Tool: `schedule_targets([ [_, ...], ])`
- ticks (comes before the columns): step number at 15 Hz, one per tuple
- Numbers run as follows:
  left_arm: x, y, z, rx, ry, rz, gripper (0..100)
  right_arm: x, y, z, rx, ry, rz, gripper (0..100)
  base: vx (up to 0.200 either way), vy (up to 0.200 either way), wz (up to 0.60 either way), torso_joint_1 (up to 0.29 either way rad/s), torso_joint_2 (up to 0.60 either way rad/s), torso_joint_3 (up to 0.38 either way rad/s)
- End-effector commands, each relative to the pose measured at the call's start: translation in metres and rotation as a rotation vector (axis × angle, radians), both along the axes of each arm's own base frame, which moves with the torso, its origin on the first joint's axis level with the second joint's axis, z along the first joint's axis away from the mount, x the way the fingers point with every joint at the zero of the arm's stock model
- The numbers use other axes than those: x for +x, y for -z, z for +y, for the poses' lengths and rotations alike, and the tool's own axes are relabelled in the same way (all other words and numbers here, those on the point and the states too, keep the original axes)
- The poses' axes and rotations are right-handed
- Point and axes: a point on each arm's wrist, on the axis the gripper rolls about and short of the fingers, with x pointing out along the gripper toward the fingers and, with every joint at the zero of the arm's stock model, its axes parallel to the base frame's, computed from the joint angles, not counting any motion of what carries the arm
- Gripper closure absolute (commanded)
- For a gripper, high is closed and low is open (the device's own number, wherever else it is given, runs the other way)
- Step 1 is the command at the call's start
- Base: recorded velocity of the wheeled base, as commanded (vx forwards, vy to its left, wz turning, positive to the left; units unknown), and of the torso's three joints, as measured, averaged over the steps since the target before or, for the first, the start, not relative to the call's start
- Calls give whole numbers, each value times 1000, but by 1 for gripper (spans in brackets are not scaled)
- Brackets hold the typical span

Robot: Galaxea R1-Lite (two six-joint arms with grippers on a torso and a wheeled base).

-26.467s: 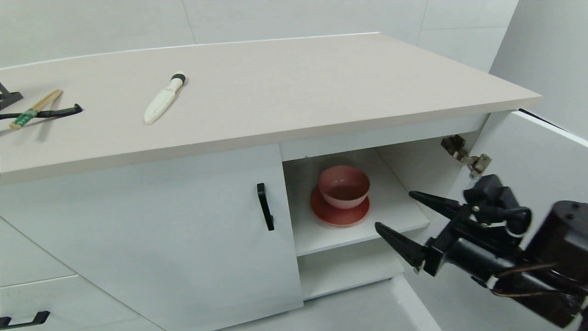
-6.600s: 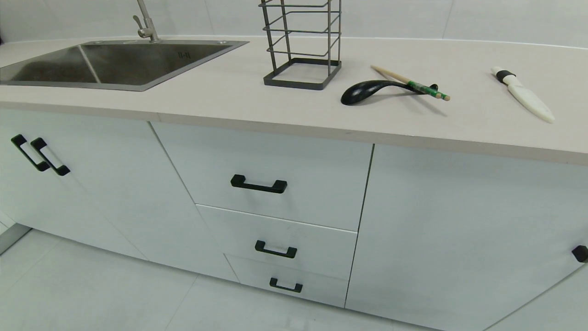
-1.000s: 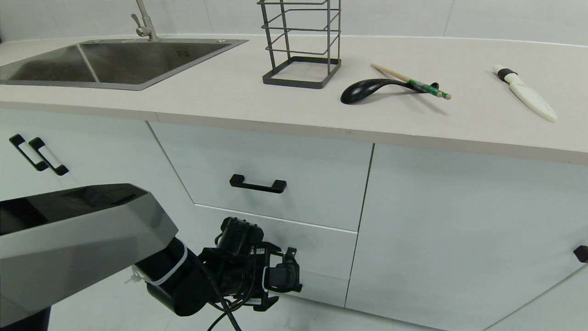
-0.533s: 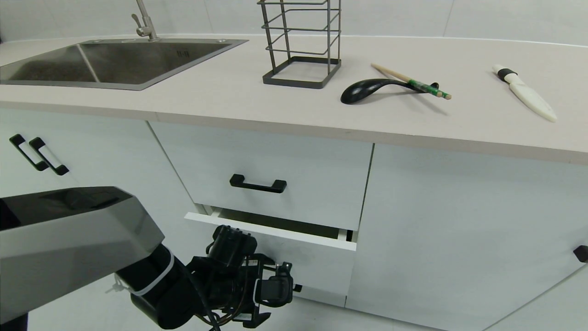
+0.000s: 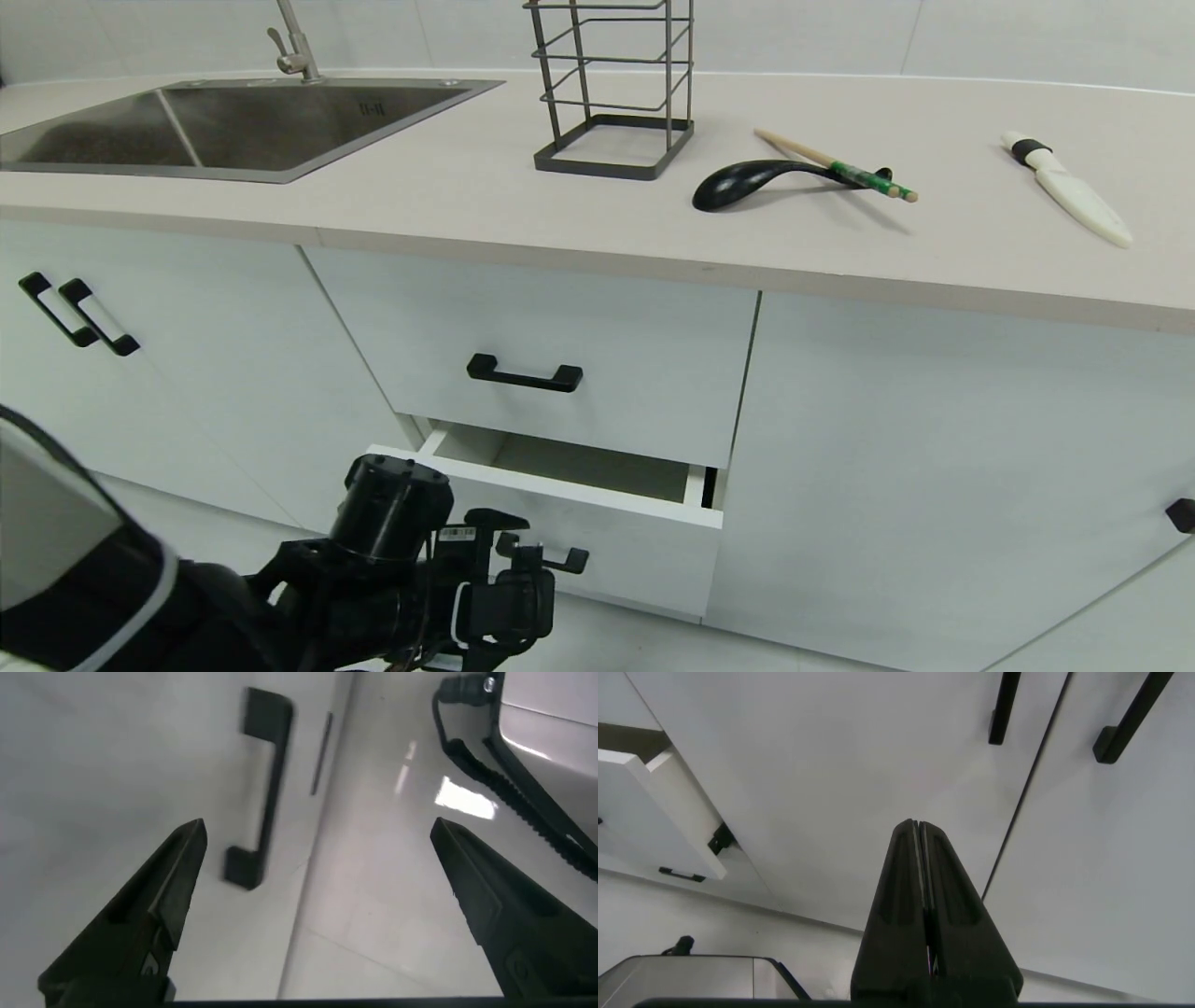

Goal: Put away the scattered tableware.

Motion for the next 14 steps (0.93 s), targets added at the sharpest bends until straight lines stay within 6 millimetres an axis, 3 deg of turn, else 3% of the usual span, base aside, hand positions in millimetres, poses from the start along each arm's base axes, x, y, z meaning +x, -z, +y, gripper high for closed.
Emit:
schedule_targets([
  [1, -40, -49, -5, -97, 98, -166, 0, 0, 0, 0, 0, -1, 1, 100, 0, 0, 0, 0, 0, 0],
  [3, -53, -71, -27, -149, 168, -218, 0, 0, 0, 0, 0, -1, 1, 100, 0, 0, 0, 0, 0, 0],
  [6, -45, -85, -42, -181, 139, -201, 0, 0, 0, 0, 0, -1, 1, 100, 0, 0, 0, 0, 0, 0],
  [8, -28, -77, -47, -177, 88, -139, 0, 0, 0, 0, 0, -1, 1, 100, 0, 0, 0, 0, 0, 0],
  [11, -11, -47, -51, -126, 68, -44, 0, 0, 0, 0, 0, -1, 1, 100, 0, 0, 0, 0, 0, 0],
  [14, 9, -34, -56, -121, 62, -8, 0, 0, 0, 0, 0, -1, 1, 100, 0, 0, 0, 0, 0, 0],
])
